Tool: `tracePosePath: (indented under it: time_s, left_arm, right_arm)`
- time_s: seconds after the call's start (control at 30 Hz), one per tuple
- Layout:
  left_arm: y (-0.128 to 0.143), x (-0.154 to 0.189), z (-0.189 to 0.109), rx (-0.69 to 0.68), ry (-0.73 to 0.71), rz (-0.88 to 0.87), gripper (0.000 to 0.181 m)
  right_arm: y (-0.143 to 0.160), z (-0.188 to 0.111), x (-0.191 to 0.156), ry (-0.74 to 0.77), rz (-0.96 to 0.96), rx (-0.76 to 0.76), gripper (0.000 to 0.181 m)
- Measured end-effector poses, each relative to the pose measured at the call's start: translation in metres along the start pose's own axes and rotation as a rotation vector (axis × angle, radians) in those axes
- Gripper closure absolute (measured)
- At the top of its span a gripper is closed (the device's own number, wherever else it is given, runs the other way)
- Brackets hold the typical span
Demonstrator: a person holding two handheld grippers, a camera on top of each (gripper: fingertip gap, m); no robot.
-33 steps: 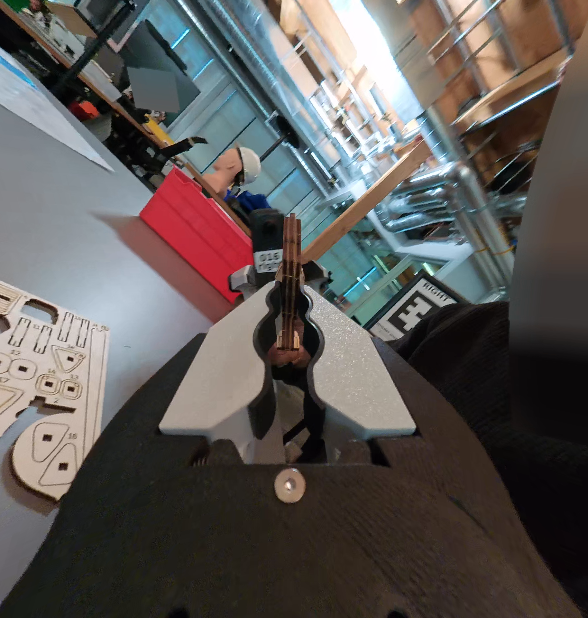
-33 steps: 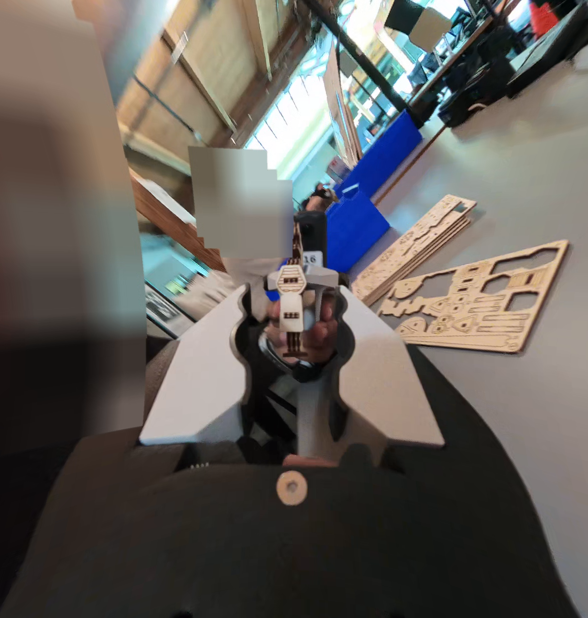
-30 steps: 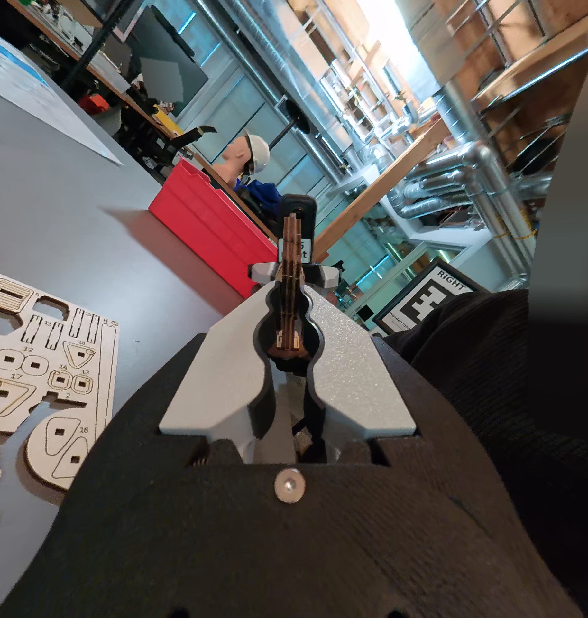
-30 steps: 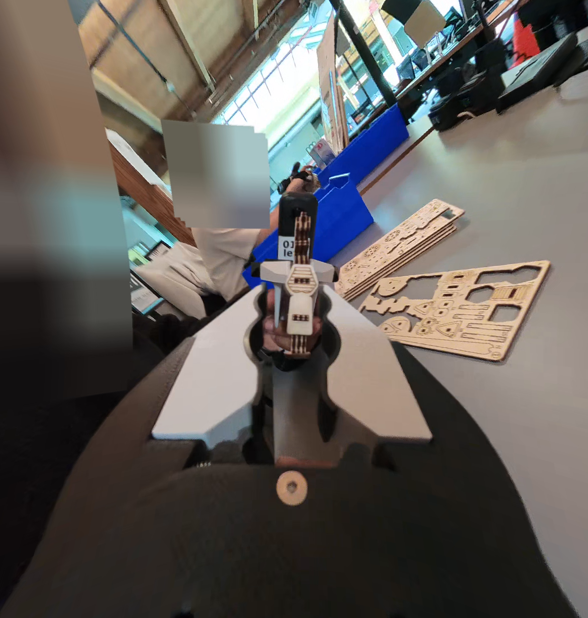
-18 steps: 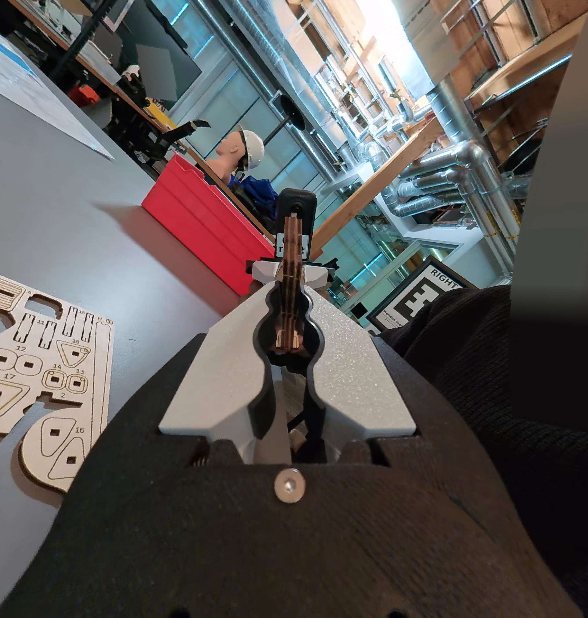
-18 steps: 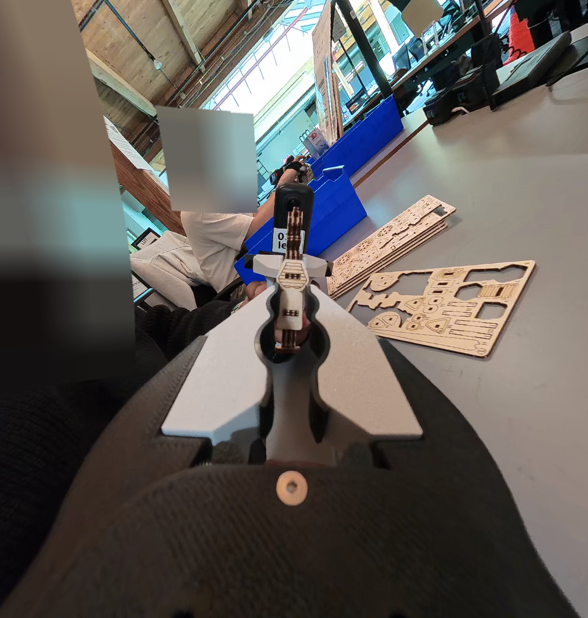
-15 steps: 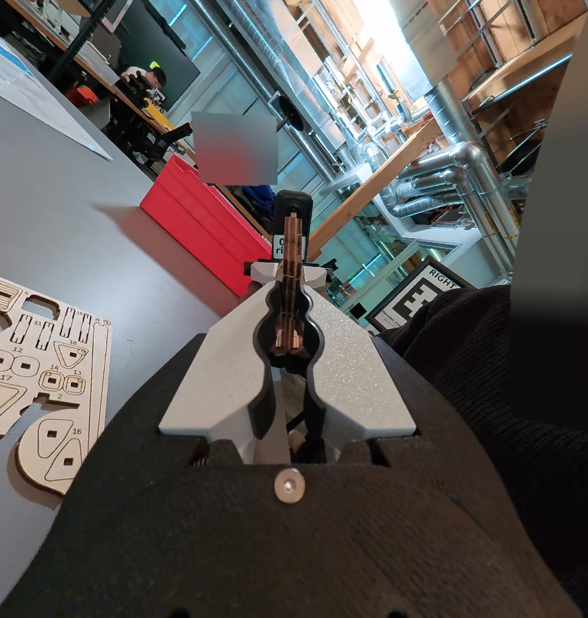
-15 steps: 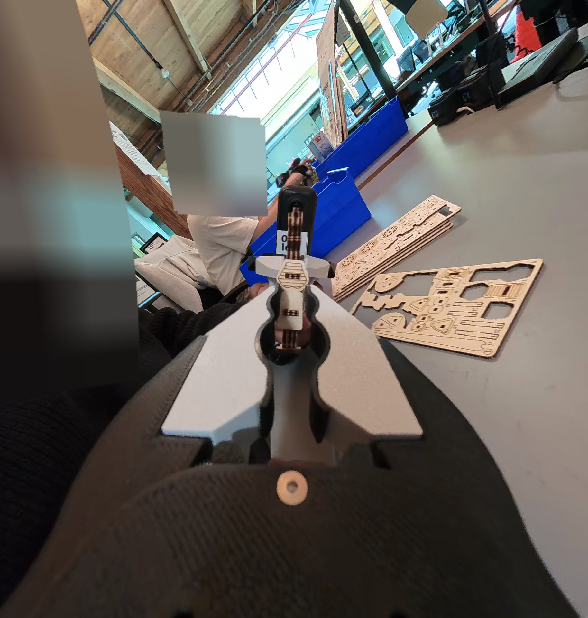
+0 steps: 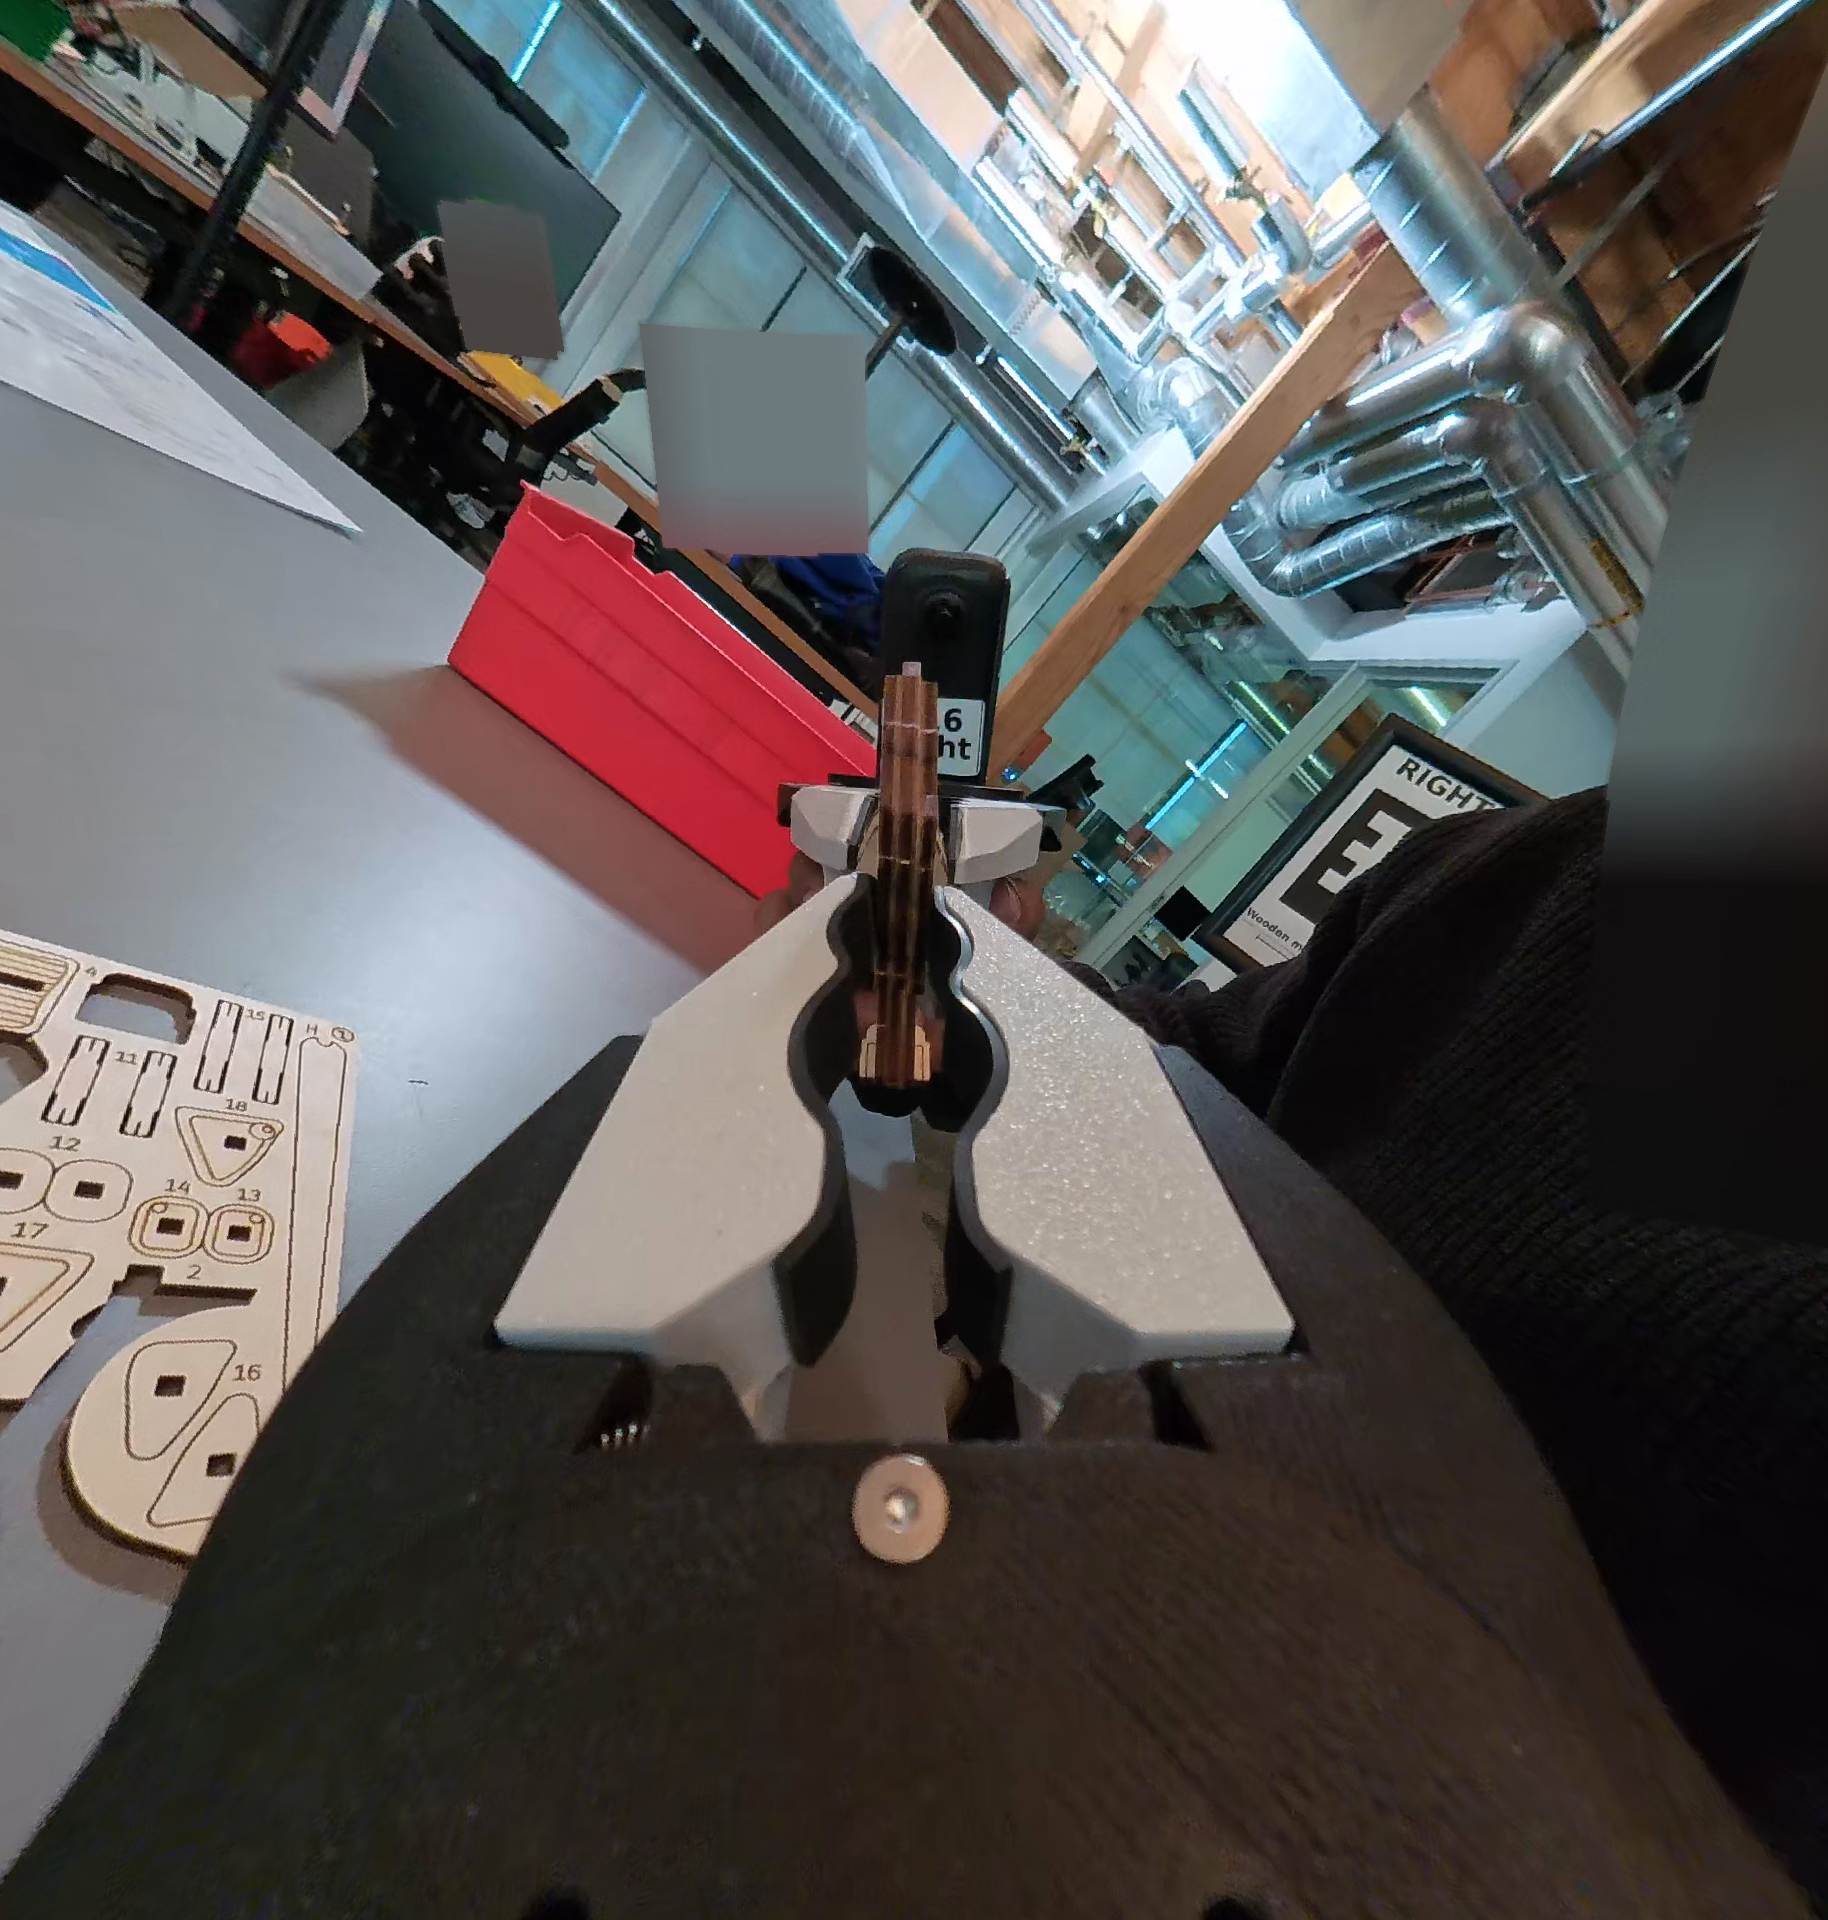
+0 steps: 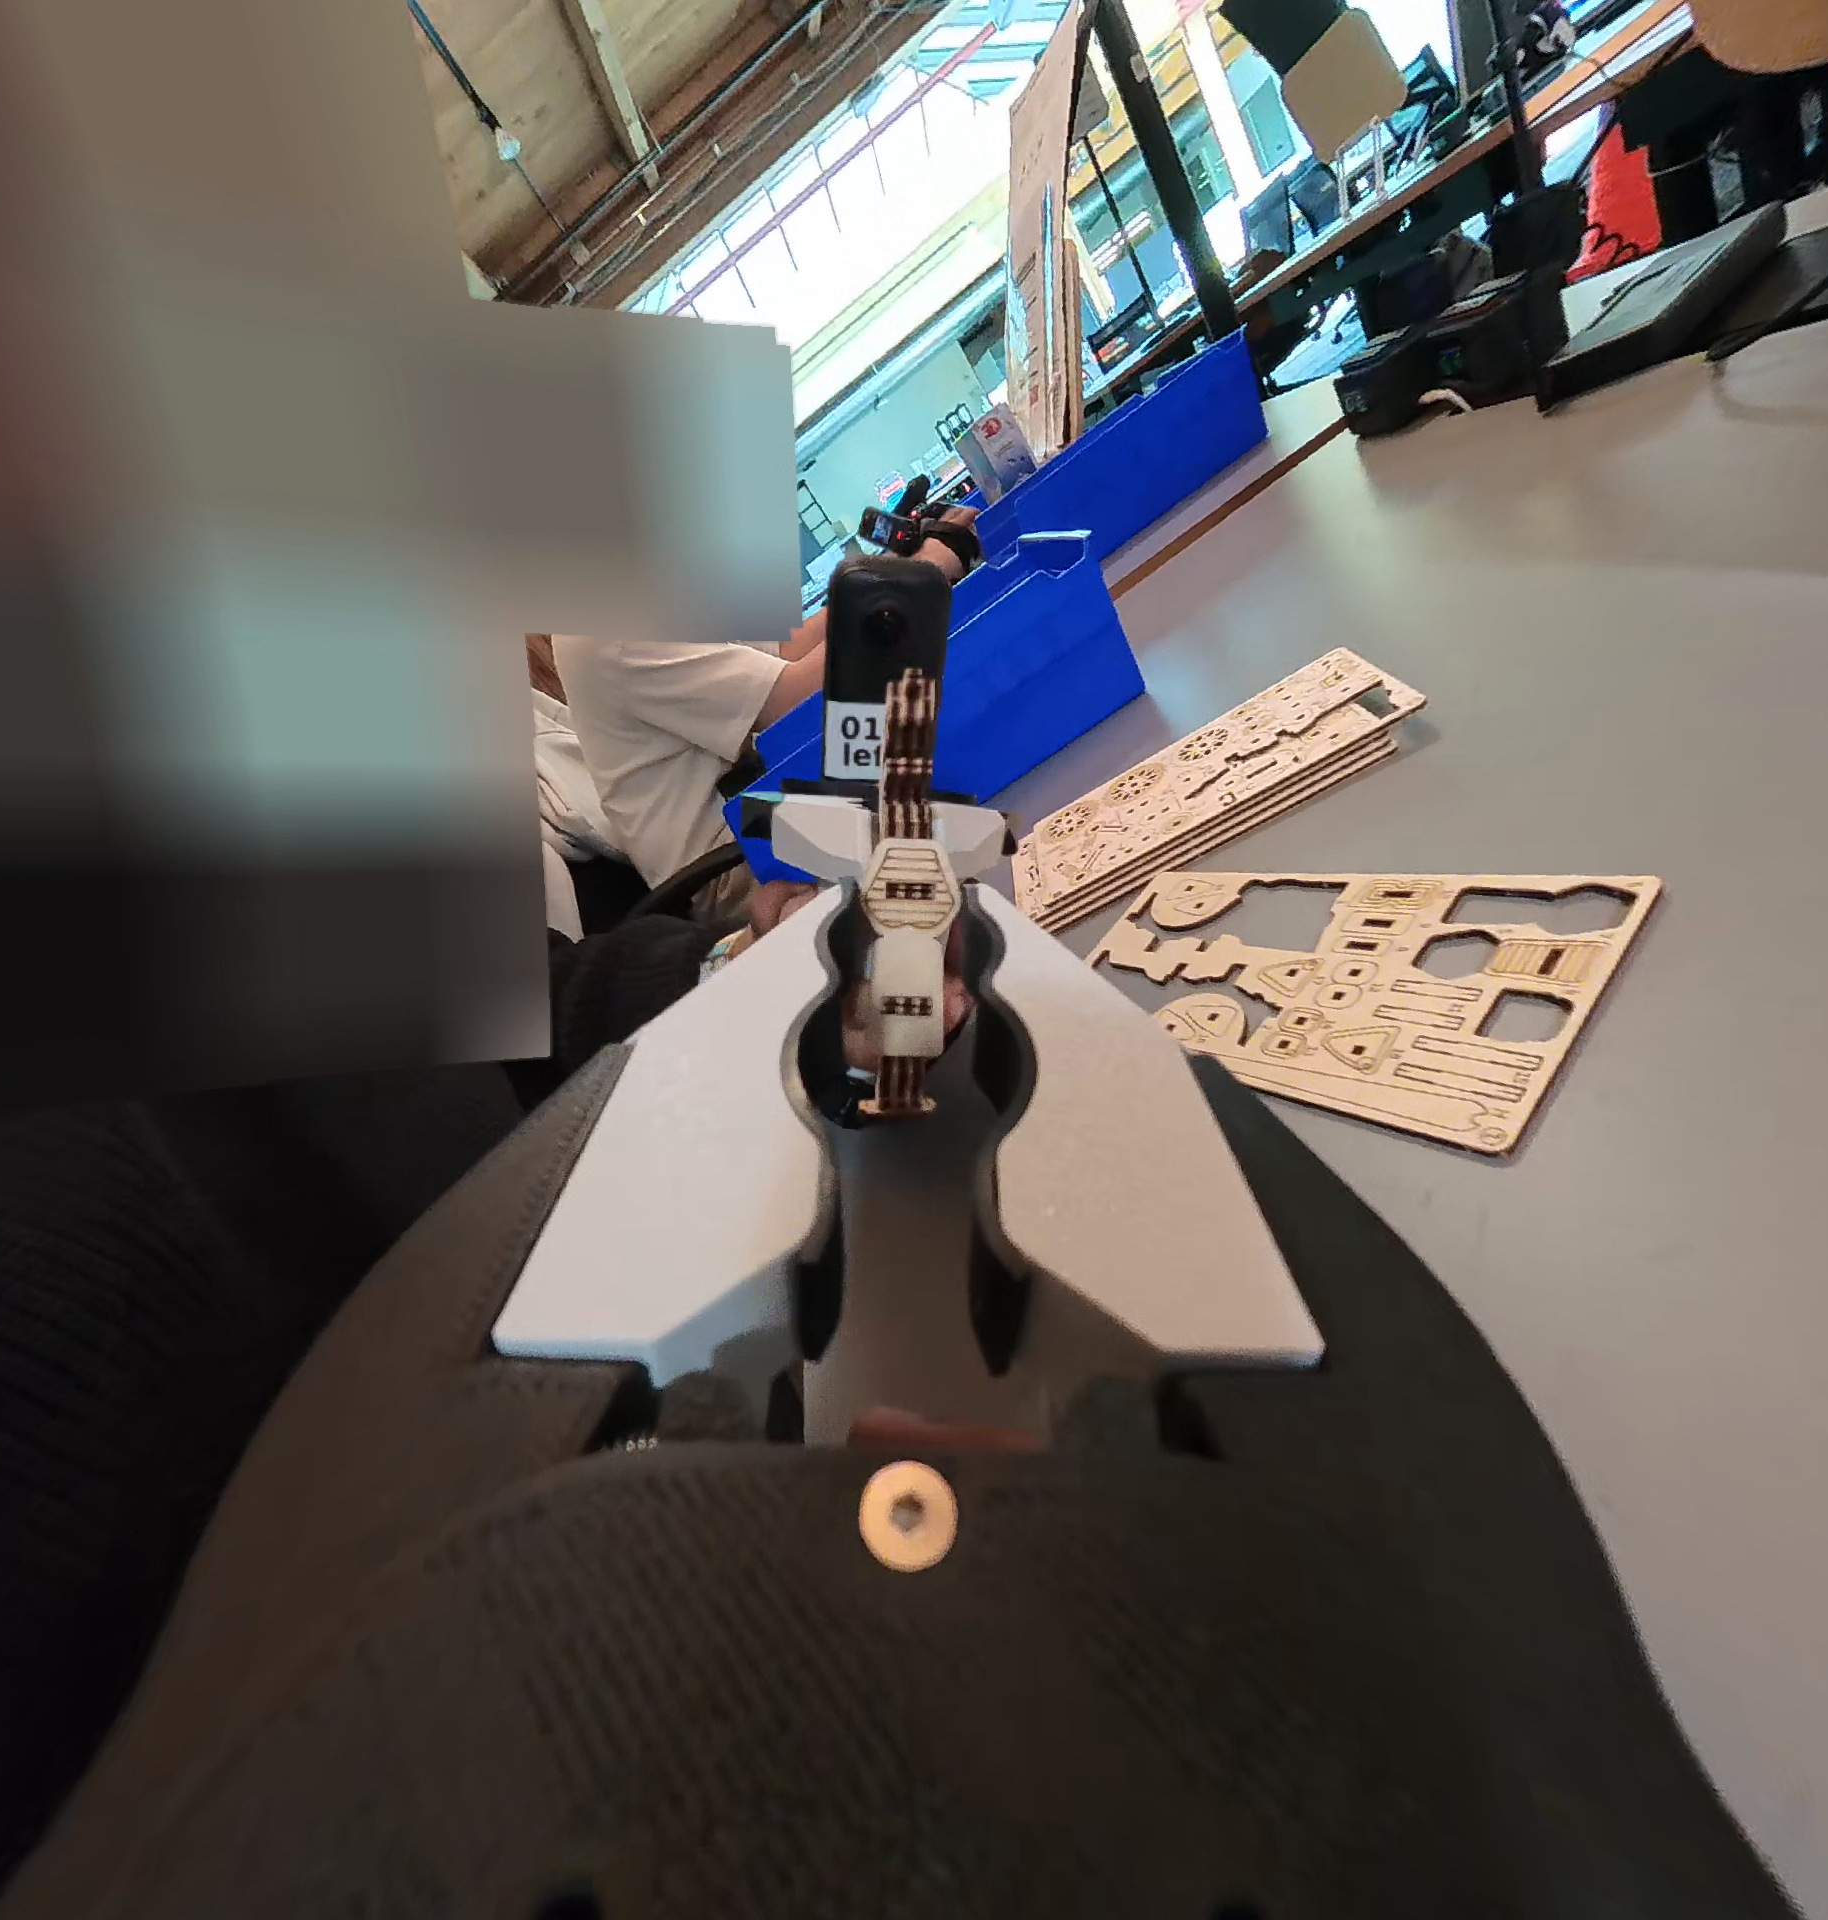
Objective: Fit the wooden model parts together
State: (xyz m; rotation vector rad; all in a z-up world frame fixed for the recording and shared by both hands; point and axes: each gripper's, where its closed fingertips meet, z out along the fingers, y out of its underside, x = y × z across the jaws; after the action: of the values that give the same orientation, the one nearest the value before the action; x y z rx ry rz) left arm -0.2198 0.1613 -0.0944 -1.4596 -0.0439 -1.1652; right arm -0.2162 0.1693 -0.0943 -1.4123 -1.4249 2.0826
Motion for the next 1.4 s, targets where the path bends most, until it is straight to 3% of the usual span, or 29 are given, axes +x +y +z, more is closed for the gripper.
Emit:
tracePosePath:
  time_s: [0.1,0.27,0.33,0.43,0.7,1.4]
  left_arm:
    - [-0.001,0.001,0.001,0.019,0.016,-0.024,0.174]
    - [0.009,0.004,0.009,-0.018,0.026,-0.039,0.150]
    - [0.010,0.003,0.010,-0.006,0.014,-0.031,0.152]
    - [0.004,0.004,0.007,0.038,0.014,-0.019,0.176]
    - [0.002,0.007,0.003,0.029,0.017,0.040,0.175]
    - [0.007,0.008,0.004,-0.031,0.011,0.053,0.175]
  right_arm:
    - [-0.002,0.000,0.000,-0.009,0.026,0.021,0.164]
    - [-0.007,-0.001,0.000,-0.034,0.090,0.069,0.163]
    - [-0.005,0.000,-0.001,-0.050,0.112,0.072,0.163]
    - [-0.002,0.004,-0.004,-0.057,0.113,0.060,0.163]
    - [-0.004,0.002,-0.005,-0.066,0.119,0.071,0.158]
    - [-0.002,-0.004,-0.008,-0.086,0.103,-0.007,0.172]
